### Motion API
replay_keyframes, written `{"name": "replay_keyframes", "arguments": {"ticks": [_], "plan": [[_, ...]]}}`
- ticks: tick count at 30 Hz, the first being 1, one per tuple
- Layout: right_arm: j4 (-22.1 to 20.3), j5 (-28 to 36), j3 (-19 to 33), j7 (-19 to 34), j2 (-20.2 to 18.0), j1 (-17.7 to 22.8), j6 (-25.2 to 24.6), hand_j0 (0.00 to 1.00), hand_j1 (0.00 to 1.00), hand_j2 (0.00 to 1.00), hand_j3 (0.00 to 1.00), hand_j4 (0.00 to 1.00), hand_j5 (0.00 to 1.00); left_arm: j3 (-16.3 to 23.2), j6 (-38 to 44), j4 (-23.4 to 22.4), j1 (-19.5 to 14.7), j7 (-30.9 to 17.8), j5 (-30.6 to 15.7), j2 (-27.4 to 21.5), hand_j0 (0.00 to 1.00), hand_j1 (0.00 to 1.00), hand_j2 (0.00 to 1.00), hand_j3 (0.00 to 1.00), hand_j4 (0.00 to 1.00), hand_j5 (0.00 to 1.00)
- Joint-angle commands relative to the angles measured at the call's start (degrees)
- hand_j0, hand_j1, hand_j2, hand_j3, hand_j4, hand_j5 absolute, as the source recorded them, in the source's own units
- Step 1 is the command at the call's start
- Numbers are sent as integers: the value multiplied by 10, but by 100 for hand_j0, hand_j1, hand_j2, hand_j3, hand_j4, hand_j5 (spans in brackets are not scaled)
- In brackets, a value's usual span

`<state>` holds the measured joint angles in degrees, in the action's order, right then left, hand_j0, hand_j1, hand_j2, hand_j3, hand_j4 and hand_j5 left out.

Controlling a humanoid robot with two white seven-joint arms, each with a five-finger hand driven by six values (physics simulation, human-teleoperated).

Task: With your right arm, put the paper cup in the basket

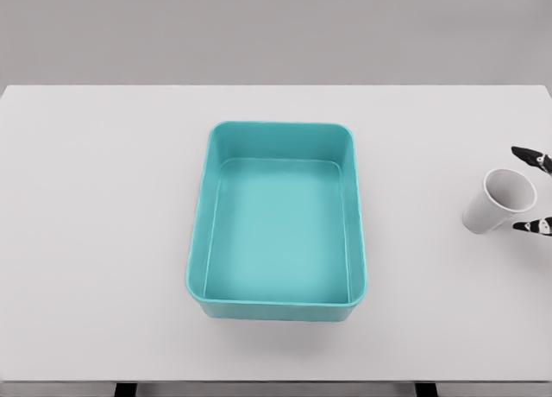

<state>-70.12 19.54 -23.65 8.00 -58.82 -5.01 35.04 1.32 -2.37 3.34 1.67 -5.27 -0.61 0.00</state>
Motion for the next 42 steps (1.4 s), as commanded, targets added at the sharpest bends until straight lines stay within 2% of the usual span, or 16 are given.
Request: {"name": "replay_keyframes", "arguments": {"ticks": [1, 36, 42], "plan": [[0, 4, -8, -4, 1, 0, 0, 100, 100, 100, 100, 100, 100, 0, 0, 0, 0, 0, 0, 0, 100, 100, 100, 100, 100, 100], [-4, 1, -34, -22, 41, -10, 0, 100, 100, 100, 100, 100, 100, 0, 0, 0, 0, 0, 0, 0, 100, 100, 100, 100, 100, 100], [-5, 0, -46, -22, 48, -24, 0, 100, 100, 100, 100, 100, 100, 0, 0, 0, 1, 0, 0, 0, 100, 100, 100, 100, 100, 100]]}}
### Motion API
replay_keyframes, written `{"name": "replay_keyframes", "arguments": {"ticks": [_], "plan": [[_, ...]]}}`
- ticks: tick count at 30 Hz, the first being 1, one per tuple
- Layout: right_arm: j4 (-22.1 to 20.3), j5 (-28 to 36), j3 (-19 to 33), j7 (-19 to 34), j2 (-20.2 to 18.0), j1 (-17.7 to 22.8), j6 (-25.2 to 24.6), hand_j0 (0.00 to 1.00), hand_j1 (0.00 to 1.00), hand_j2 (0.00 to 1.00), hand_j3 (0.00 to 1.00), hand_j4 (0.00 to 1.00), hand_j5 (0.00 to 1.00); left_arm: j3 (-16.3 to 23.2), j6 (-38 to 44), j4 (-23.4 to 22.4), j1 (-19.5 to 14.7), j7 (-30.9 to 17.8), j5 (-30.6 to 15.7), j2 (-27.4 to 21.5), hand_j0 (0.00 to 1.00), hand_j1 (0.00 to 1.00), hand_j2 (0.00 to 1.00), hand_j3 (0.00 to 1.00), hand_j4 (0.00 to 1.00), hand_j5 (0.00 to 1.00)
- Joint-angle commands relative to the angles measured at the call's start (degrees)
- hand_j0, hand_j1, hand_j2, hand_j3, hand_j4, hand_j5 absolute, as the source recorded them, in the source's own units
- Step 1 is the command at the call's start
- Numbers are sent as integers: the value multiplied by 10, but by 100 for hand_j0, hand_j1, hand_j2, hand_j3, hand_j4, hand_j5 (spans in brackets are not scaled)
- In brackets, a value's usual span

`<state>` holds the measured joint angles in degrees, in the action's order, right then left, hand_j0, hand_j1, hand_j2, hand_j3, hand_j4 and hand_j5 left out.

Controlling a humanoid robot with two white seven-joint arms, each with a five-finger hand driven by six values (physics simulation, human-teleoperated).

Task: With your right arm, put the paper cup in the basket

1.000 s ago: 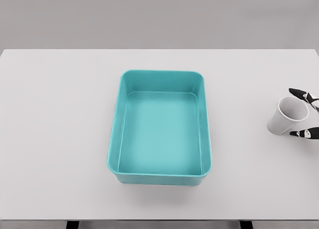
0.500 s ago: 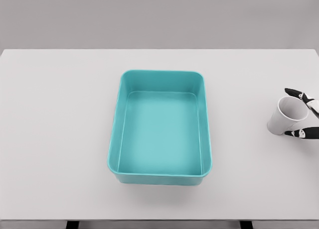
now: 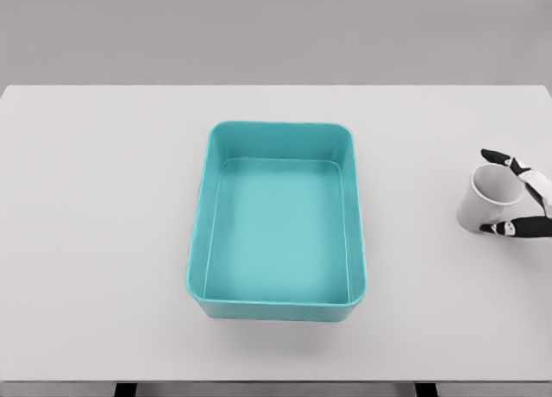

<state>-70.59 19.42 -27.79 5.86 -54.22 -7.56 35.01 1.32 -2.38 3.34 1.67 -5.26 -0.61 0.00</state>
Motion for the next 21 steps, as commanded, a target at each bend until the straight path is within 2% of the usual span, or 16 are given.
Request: {"name": "replay_keyframes", "arguments": {"ticks": [1, 3, 6, 10, 16, 21], "plan": [[-1, 1, -5, 0, 3, 0, 0, 100, 100, 100, 100, 100, 100, 0, 0, 0, 1, 0, 0, 0, 100, 100, 100, 100, 100, 100], [-1, 1, -6, 0, 6, -1, 0, 97, 97, 97, 97, 97, 97, 0, 0, 0, 1, 0, 0, 0, 100, 100, 100, 100, 100, 100], [-1, 0, -10, 0, 6, -2, 0, 81, 81, 81, 81, 81, 81, 0, 0, 0, 0, 0, 0, 0, 100, 100, 100, 100, 100, 100], [-1, 0, -10, 0, 6, -4, 0, 69, 69, 69, 69, 69, 69, 0, 0, 0, 1, 0, 0, 0, 100, 100, 100, 100, 100, 100], [-1, 0, -10, 0, 6, -4, 0, 58, 58, 58, 58, 58, 58, 0, 0, 0, 0, 0, 0, 0, 100, 100, 100, 100, 100, 100], [-3, 0, -10, 0, 6, -21, 0, 58, 58, 58, 58, 58, 58, 0, 0, 0, 0, 0, 0, 0, 100, 100, 100, 100, 100, 100]]}}
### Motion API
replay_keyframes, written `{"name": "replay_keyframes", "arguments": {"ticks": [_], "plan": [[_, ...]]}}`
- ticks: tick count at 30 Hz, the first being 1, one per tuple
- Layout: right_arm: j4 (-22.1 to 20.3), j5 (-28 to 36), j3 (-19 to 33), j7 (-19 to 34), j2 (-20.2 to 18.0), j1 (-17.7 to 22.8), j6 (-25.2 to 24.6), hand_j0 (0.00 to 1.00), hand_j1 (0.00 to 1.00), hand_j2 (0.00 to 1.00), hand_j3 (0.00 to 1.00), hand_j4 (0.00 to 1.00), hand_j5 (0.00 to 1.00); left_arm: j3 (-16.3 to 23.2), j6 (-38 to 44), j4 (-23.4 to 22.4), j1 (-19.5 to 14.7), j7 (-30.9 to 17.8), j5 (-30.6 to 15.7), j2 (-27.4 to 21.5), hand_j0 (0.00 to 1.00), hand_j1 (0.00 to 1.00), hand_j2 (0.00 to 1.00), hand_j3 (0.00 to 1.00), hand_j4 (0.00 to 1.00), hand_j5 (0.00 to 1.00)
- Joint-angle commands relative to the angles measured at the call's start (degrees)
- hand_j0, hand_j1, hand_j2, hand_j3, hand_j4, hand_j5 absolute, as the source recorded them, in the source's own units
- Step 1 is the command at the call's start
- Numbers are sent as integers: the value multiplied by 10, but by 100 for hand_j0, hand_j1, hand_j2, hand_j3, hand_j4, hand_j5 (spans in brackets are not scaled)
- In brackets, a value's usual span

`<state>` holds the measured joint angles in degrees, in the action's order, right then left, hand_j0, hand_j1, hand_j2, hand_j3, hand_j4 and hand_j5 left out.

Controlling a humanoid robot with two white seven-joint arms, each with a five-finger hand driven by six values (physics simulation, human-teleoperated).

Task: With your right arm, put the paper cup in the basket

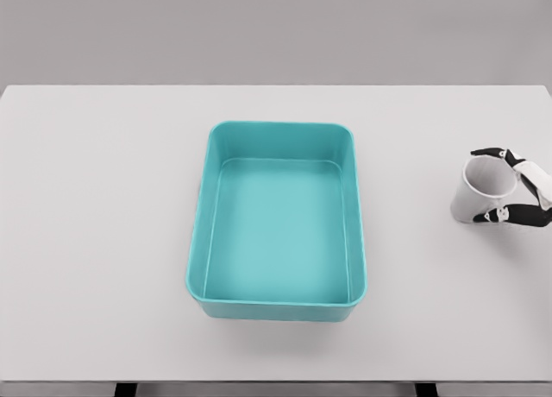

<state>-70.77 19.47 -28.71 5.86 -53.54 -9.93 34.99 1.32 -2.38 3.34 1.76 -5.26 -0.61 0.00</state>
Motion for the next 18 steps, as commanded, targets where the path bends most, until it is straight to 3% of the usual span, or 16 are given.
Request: {"name": "replay_keyframes", "arguments": {"ticks": [1, 18], "plan": [[-3, 0, 0, 0, -1, -1, 0, 58, 58, 58, 58, 58, 58, 0, 0, 0, -1, 0, 0, 0, 100, 100, 100, 100, 100, 100], [-17, -1, -55, 0, 63, -98, 0, 56, 56, 56, 56, 56, 56, 0, 0, 0, 0, 0, 0, 0, 100, 100, 100, 100, 100, 100]]}}
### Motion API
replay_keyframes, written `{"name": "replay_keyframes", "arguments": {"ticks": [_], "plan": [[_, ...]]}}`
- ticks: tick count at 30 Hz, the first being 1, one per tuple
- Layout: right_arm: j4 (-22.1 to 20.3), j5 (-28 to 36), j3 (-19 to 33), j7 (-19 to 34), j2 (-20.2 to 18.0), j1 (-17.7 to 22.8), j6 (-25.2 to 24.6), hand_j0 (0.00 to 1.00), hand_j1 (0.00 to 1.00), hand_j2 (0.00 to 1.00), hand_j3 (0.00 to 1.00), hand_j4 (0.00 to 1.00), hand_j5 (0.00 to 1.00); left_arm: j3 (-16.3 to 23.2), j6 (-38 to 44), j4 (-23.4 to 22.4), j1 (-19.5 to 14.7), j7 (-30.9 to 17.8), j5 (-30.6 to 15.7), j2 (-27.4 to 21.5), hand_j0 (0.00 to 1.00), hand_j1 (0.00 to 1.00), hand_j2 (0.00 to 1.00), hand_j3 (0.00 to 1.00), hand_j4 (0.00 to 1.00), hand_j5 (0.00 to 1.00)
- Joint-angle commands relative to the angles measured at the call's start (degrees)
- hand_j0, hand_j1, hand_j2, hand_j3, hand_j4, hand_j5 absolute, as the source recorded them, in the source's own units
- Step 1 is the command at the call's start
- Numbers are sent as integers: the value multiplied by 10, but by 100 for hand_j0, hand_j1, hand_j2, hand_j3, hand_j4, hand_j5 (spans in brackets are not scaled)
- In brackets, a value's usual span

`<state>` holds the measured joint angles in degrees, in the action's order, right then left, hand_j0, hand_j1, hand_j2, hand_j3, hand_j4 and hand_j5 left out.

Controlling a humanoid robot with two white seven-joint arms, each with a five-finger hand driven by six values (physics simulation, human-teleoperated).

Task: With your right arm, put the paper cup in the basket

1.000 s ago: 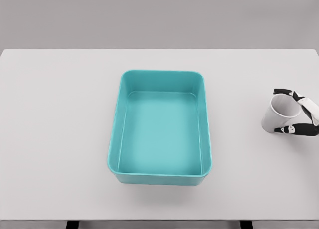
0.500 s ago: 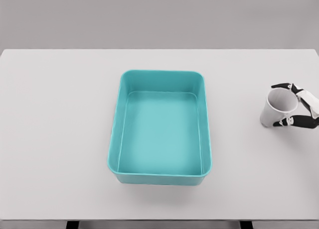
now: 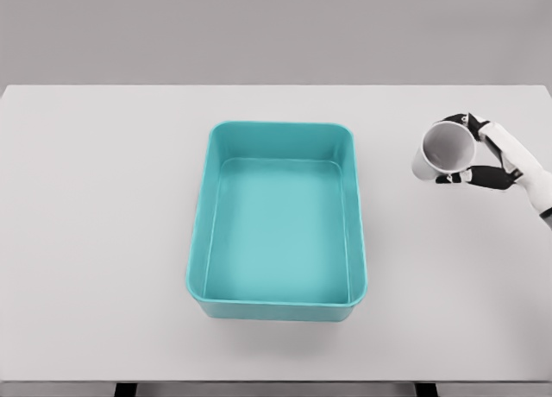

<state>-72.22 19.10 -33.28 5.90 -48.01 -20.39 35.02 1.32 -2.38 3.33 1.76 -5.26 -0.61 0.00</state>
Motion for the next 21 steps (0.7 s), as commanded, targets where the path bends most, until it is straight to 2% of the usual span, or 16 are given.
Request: {"name": "replay_keyframes", "arguments": {"ticks": [1, 9, 21], "plan": [[-2, 2, -12, 0, 15, -2, 0, 56, 56, 56, 56, 56, 56, 0, 0, 0, 0, 0, 0, 0, 100, 100, 100, 100, 100, 100], [-1, 0, -52, 1, 57, -75, 0, 56, 56, 56, 56, 56, 56, 0, -1, 0, -1, 0, 0, 0, 100, 100, 100, 100, 100, 100], [-1, -51, -85, 1, 107, -132, 0, 56, 56, 56, 56, 56, 56, 0, 0, 0, -1, 0, 0, 0, 100, 100, 100, 100, 100, 100]]}}
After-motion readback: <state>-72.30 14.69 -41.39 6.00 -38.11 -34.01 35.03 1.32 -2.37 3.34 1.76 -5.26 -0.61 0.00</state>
